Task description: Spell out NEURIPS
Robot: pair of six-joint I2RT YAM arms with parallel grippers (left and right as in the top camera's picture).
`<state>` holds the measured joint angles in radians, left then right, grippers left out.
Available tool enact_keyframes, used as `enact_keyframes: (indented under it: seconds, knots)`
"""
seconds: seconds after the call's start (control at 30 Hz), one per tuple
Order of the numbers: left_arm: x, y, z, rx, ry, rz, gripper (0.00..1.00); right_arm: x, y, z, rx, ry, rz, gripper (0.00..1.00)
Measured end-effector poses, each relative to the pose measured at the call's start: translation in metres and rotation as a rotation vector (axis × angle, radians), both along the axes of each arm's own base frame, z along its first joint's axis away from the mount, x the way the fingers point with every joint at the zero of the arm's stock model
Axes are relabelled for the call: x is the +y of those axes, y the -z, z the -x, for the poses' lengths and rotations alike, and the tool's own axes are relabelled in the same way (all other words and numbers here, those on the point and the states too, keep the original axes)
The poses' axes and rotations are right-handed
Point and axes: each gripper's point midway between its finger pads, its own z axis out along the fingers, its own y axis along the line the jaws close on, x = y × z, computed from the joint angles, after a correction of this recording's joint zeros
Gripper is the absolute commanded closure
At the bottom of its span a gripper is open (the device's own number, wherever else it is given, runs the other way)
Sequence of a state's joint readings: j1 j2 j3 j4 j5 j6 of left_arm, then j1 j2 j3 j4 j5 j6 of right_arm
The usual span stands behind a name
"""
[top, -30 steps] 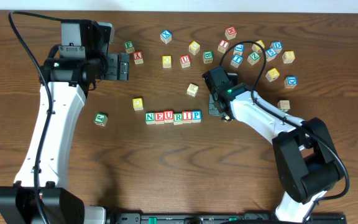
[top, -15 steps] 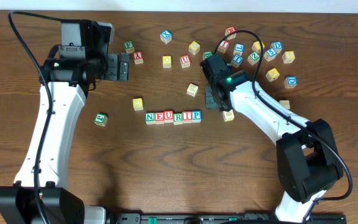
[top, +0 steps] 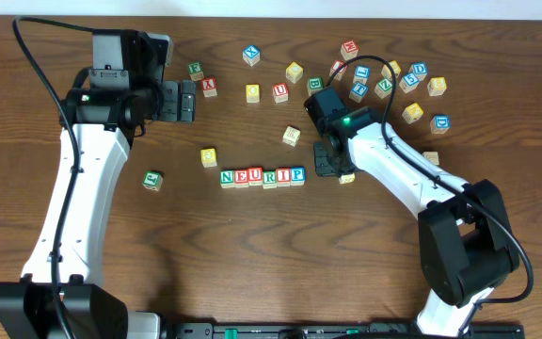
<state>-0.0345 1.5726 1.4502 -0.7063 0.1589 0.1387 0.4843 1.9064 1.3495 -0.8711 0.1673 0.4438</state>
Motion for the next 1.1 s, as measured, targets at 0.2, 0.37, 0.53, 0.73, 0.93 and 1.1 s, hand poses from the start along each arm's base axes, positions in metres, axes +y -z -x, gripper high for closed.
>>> enact_keyframes:
  seconds: [0.2, 0.37, 0.53, 0.73, 0.93, 1.1]
  knots:
    - [0.0, 0.0, 0.0, 0.0, 0.0, 0.0, 0.02, -0.001, 0.0, 0.003, 0.011, 0.005, 0.005, 0.99]
    - [0.0, 0.0, 0.0, 0.0, 0.0, 0.0, 0.02, -0.007, 0.001, 0.011, 0.041, 0.016, 0.026, 0.99]
    - [0.0, 0.0, 0.0, 0.0, 0.0, 0.0, 0.02, -0.007, 0.001, 0.01, 0.04, 0.02, 0.029, 0.99]
    - [0.0, 0.0, 0.0, 0.0, 0.0, 0.0, 0.02, -0.001, 0.002, -0.002, -0.014, 0.021, 0.004, 0.99]
    - [0.0, 0.0, 0.0, 0.0, 0.0, 0.0, 0.02, -0.002, 0.007, -0.001, -0.018, 0.025, 0.001, 0.99]
    - [0.0, 0.0, 0.0, 0.0, 0.0, 0.0, 0.02, -0.002, 0.007, -0.002, -0.021, 0.025, 0.0, 0.99]
